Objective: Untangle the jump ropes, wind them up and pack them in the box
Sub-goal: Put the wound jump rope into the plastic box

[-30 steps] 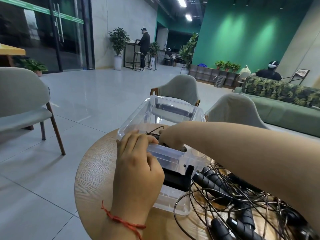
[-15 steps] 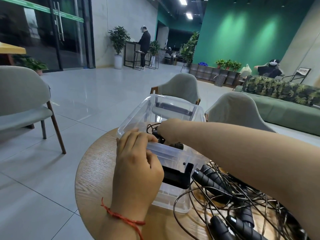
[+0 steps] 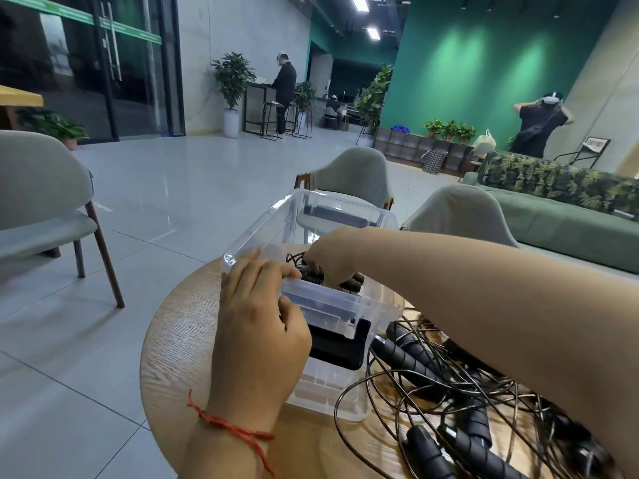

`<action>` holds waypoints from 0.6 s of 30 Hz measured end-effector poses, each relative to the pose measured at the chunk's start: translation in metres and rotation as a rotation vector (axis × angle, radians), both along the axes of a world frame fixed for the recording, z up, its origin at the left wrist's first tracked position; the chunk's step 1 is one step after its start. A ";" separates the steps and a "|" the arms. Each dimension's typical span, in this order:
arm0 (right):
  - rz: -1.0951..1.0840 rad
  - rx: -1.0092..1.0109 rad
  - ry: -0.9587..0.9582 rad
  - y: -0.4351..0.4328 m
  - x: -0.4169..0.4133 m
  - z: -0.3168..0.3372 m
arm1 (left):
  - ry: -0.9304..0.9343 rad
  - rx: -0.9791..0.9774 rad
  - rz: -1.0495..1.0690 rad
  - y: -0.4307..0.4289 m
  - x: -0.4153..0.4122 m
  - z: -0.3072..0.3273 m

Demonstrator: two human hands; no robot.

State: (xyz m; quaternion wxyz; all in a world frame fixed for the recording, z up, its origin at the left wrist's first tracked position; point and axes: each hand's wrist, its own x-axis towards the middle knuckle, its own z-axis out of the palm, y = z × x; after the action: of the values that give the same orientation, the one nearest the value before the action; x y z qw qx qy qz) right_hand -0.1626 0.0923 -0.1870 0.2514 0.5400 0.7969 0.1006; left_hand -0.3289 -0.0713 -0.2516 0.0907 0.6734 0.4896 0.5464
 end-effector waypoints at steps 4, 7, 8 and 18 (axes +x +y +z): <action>-0.021 -0.072 0.024 -0.011 0.002 0.016 | 0.018 -0.011 -0.003 -0.004 -0.002 0.002; -0.046 -0.076 0.052 -0.021 0.007 0.029 | 0.072 -0.019 0.000 -0.007 0.000 0.006; -0.050 -0.070 0.058 -0.024 0.008 0.033 | 0.086 -0.023 0.001 -0.008 0.001 0.007; -0.084 0.135 0.195 -0.076 0.058 0.071 | 0.160 0.033 -0.105 -0.032 0.033 0.026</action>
State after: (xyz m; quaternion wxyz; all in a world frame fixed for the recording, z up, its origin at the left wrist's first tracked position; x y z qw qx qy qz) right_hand -0.1045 0.0165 -0.1163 0.1397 0.5957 0.7858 0.0905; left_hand -0.2961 -0.1029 -0.2256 0.0686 0.7412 0.4501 0.4932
